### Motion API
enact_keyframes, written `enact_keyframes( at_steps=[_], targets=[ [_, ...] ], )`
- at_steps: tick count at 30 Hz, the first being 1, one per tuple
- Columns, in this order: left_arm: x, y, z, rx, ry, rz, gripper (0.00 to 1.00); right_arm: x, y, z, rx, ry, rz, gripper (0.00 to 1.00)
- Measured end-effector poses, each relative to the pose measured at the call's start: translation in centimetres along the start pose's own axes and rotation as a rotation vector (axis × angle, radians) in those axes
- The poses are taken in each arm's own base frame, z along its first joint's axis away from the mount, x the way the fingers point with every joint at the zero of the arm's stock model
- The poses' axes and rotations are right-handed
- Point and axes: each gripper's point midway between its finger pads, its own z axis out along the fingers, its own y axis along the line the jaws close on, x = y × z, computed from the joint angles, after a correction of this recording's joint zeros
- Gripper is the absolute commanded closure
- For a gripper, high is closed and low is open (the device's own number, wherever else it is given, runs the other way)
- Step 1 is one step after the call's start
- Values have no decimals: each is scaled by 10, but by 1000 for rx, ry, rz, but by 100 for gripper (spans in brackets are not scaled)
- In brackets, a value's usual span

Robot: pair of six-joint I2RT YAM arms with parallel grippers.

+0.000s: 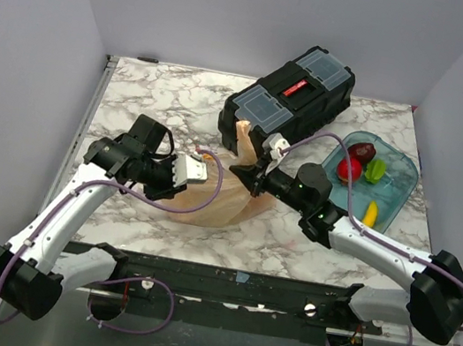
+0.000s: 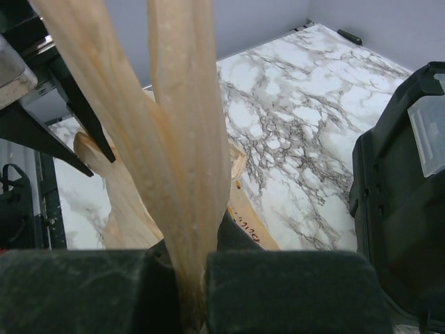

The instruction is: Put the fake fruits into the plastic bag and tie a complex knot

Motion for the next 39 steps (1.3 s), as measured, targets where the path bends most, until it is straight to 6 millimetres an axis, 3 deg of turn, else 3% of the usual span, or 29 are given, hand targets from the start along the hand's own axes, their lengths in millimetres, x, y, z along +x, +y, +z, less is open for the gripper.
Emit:
enact_keyframes(
  at_steps=[6, 11, 14, 19, 22, 28, 31, 34, 36, 39],
  targets=[
    [-13, -6, -12, -9, -38, 67, 61, 1, 5, -6, -17, 6, -13, 99],
    [-73, -1, -56, -75, -222, 91, 62, 7, 8, -7, -34, 20, -35, 99],
    [-99, 8, -75, -127, -300, 80, 67, 9, 10, -8, -41, 23, -47, 99],
    [-111, 24, -72, -144, -310, 12, 72, 9, 11, -8, -47, 24, -57, 99],
    [-99, 33, -50, -120, -247, -55, 69, 10, 11, -8, -47, 25, -62, 99],
    [-45, 28, -10, -90, -68, -188, 63, 12, 11, -9, -47, 28, -66, 99],
    [-25, 28, 0, -110, -2, -231, 49, 13, 11, -10, -47, 31, -67, 99],
    [-4, 30, 12, -143, 67, -271, 42, 14, 11, -10, -47, 31, -67, 99],
    [6, 31, 18, -155, 104, -292, 45, 14, 12, -11, -47, 31, -63, 99],
    [14, 30, 29, -157, 141, -314, 71, 14, 12, -12, -45, 32, -59, 99]
  ],
)
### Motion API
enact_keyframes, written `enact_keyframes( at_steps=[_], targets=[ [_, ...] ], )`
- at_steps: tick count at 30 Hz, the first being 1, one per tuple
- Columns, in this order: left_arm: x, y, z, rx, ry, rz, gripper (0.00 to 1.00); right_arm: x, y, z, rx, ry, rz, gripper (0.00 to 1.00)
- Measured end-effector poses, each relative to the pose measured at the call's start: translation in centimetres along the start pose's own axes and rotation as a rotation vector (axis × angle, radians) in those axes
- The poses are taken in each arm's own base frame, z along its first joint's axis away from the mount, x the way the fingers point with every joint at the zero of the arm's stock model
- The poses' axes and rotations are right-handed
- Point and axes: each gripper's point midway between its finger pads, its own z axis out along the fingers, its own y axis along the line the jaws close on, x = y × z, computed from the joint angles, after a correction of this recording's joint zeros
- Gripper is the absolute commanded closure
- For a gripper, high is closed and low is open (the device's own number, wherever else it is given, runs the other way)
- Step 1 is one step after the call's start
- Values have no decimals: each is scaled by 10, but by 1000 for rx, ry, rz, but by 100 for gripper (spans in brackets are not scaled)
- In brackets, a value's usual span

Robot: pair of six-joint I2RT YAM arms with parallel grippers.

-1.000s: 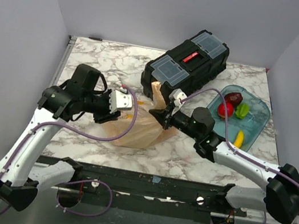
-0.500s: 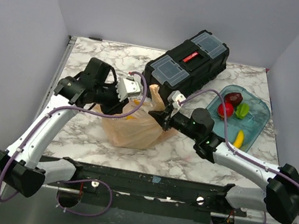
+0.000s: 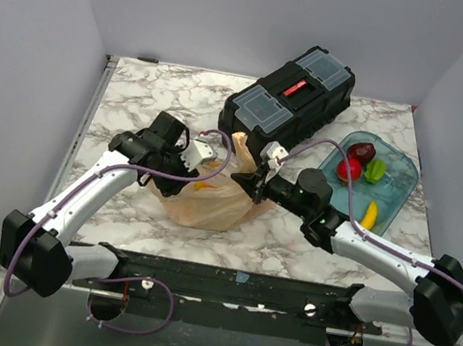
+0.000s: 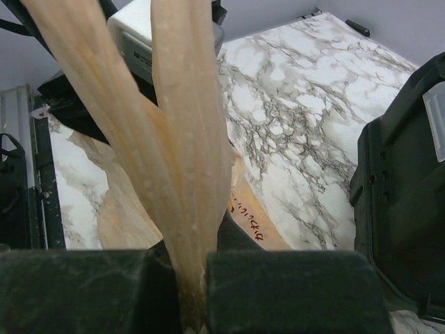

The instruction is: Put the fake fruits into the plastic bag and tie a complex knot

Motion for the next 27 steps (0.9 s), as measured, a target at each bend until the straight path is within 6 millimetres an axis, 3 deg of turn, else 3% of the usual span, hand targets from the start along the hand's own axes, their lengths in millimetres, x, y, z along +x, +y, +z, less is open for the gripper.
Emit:
enact_keyframes(
  at_steps=[4, 8, 13, 19, 23, 27],
  targets=[
    [-3, -1, 3, 4, -7, -14, 100, 1, -1, -1, 9, 5, 3, 99],
    [-24, -8, -13, 19, -132, -13, 100, 3, -2, -5, 24, 26, 17, 99],
    [-74, -22, -73, 8, -479, 45, 100, 17, -6, -9, 56, 74, 51, 99],
    [-125, -43, -148, 6, -860, 137, 100, 50, -7, -19, 87, 172, 84, 99],
    [-133, -35, -165, -48, -971, 107, 100, 61, -13, -24, 113, 206, 92, 99],
    [-122, -7, -159, -121, -976, -52, 100, 61, -28, -28, 152, 208, 87, 99]
  ],
)
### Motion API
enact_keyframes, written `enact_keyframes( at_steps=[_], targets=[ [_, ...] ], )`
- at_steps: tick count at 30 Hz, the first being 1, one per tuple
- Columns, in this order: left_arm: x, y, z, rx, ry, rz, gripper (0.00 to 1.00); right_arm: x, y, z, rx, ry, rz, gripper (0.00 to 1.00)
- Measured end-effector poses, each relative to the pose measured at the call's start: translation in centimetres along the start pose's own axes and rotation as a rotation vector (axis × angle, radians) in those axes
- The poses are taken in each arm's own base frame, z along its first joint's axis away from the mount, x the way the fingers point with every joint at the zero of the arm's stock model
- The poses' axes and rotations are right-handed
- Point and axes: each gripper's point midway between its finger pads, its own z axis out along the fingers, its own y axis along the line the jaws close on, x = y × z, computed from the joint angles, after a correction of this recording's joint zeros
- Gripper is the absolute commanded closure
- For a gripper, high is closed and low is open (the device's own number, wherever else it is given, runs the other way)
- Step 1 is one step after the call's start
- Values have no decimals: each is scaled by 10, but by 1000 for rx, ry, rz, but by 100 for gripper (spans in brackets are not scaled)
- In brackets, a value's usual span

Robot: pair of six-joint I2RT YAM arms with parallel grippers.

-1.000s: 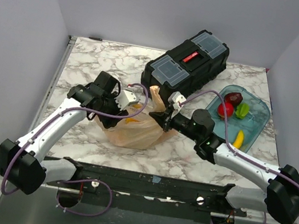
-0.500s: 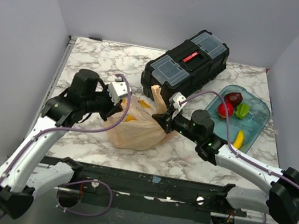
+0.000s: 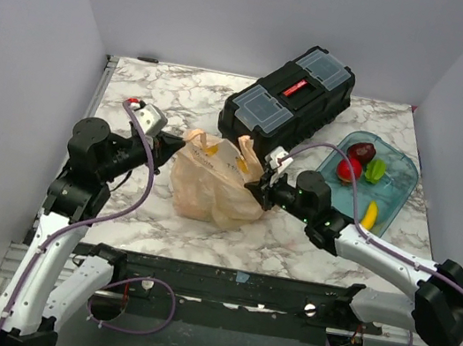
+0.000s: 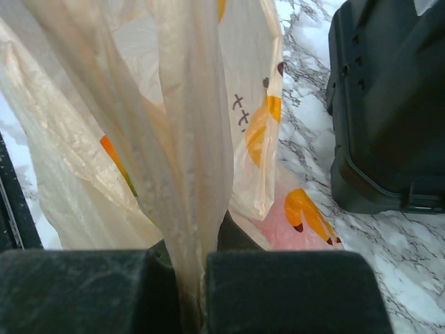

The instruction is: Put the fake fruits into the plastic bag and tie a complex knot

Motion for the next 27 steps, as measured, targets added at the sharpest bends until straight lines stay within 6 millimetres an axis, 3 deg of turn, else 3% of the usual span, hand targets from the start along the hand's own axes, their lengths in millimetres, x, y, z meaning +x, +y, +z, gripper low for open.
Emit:
enact_keyframes(
  at_steps=[3, 6, 9, 11, 15, 18, 20, 22, 25, 27],
  targets=[
    [24, 17, -1, -79, 47, -109, 99, -1, -5, -3, 12, 2, -14, 99],
    [38, 18, -5, -88, 81, -151, 50, -4, -4, -6, 1, 6, -37, 99],
    [31, 10, -13, -59, 104, -161, 31, -6, -4, -6, -14, 20, -60, 99],
    [12, 4, -16, -26, 123, -174, 29, -7, -3, -7, -23, 28, -69, 99],
    [-53, 2, -15, 34, 127, -164, 27, -18, -1, -7, -44, 8, -97, 99],
    [-69, 6, -10, 48, 170, -177, 23, -23, 2, -9, -58, -6, -120, 100],
    [-68, 8, -6, 74, 224, -192, 12, -25, 2, -9, -62, -9, -132, 99],
    [-58, 11, 0, 92, 279, -213, 10, -26, 3, -9, -69, -11, -141, 99],
    [-32, 13, 4, 111, 380, -270, 12, -26, 4, -10, -78, -11, -146, 99],
    [-23, 15, 7, 116, 416, -297, 20, -27, 5, -11, -82, -14, -151, 99]
  ],
)
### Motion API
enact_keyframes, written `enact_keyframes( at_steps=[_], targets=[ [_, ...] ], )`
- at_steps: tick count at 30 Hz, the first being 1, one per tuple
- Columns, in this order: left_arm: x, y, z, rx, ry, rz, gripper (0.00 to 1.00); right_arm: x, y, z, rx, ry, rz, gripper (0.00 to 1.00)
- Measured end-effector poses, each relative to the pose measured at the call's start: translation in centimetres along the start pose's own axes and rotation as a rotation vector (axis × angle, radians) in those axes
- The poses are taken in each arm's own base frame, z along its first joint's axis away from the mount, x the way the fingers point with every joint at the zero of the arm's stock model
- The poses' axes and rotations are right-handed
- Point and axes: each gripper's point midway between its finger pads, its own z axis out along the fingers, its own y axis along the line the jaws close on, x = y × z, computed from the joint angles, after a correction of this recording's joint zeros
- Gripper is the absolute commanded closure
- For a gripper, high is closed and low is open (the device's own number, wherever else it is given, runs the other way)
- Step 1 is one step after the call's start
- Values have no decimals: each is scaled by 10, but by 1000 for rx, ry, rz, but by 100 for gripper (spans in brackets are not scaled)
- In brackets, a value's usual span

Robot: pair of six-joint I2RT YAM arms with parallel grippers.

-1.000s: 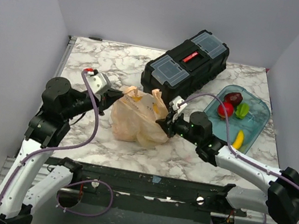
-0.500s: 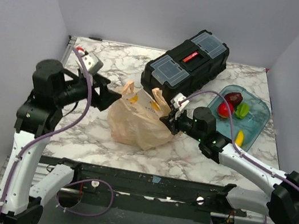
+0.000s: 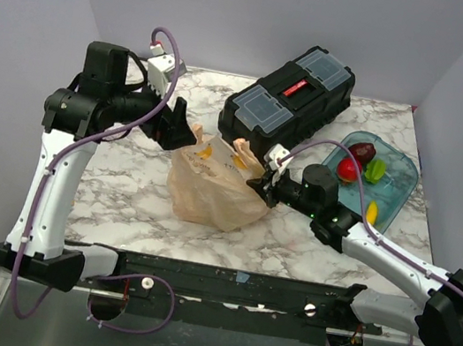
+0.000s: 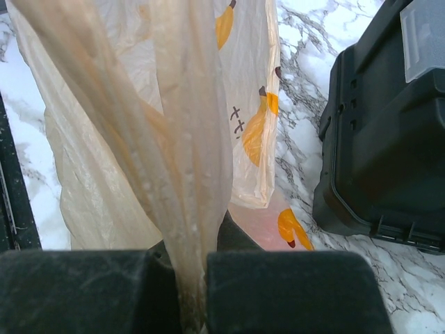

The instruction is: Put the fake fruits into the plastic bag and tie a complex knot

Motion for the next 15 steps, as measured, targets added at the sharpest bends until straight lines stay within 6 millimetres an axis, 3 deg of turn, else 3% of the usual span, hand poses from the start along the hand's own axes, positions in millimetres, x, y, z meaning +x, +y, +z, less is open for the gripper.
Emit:
enact_keyframes(
  at_steps=[8, 9, 11, 12, 13, 15],
  targets=[
    [9, -3, 21, 54, 77, -42, 42, 0, 3, 0, -17, -2, -10, 99],
    [10, -4, 24, 62, 84, -46, 51, -1, 3, 0, -20, -3, -11, 99],
    [11, -5, 28, 75, 95, -54, 85, -1, 4, 0, -24, -3, -12, 99],
    [11, -6, 30, 83, 98, -57, 94, 0, 4, 0, -25, -1, -12, 99],
    [9, -6, 32, 92, 95, -57, 100, 1, 5, -1, -28, 2, -11, 99],
    [-3, -11, 34, 136, 50, -33, 100, 3, 5, -2, -30, 17, -6, 100]
  ],
)
